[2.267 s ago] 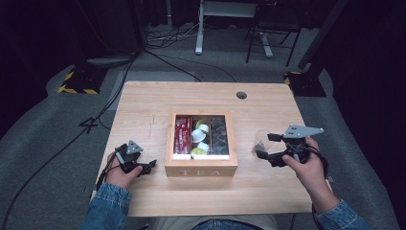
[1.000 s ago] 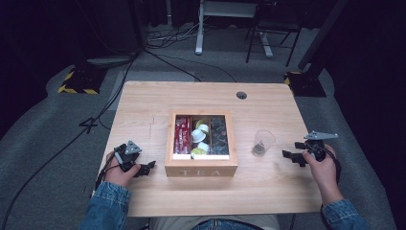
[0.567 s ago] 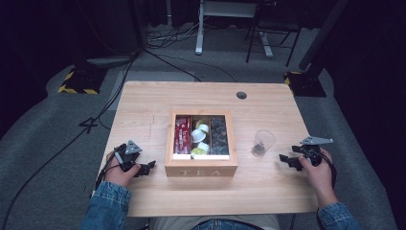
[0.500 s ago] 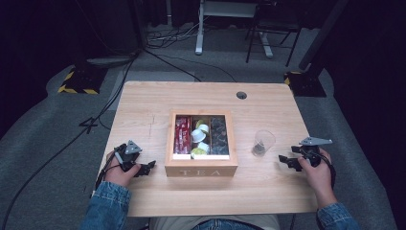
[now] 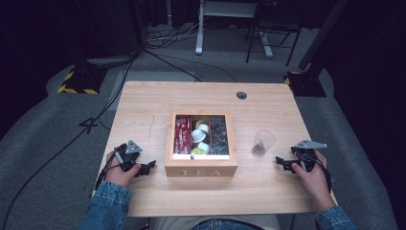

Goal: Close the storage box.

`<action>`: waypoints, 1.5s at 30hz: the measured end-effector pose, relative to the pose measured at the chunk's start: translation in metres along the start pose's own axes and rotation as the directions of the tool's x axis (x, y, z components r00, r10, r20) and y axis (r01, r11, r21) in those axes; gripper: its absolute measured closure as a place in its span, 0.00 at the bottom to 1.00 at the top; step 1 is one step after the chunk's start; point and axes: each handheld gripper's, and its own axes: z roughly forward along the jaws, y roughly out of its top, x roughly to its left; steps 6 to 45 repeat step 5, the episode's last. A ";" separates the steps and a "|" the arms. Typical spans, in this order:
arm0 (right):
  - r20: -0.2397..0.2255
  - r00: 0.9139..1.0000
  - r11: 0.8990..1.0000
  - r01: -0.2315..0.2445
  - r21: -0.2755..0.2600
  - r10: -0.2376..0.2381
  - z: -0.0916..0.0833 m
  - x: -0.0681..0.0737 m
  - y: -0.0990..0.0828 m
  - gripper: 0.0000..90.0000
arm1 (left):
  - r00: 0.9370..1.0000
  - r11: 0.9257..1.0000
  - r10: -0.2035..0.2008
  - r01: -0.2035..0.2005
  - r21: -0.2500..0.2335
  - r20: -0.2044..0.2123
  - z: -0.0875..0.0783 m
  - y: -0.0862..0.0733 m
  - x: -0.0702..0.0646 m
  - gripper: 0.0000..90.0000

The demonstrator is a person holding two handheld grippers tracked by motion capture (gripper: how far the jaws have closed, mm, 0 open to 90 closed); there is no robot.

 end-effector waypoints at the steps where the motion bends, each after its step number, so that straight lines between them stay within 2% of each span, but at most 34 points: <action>1: 0.001 1.000 1.000 0.000 0.001 0.000 0.000 0.000 0.000 0.14 | 1.000 1.000 0.000 0.000 0.000 0.000 0.000 0.000 0.000 0.16; 45: 0.001 1.000 1.000 0.000 0.000 0.000 0.000 0.000 0.000 0.14 | 1.000 1.000 0.000 0.000 0.000 -0.001 0.000 0.000 0.000 0.16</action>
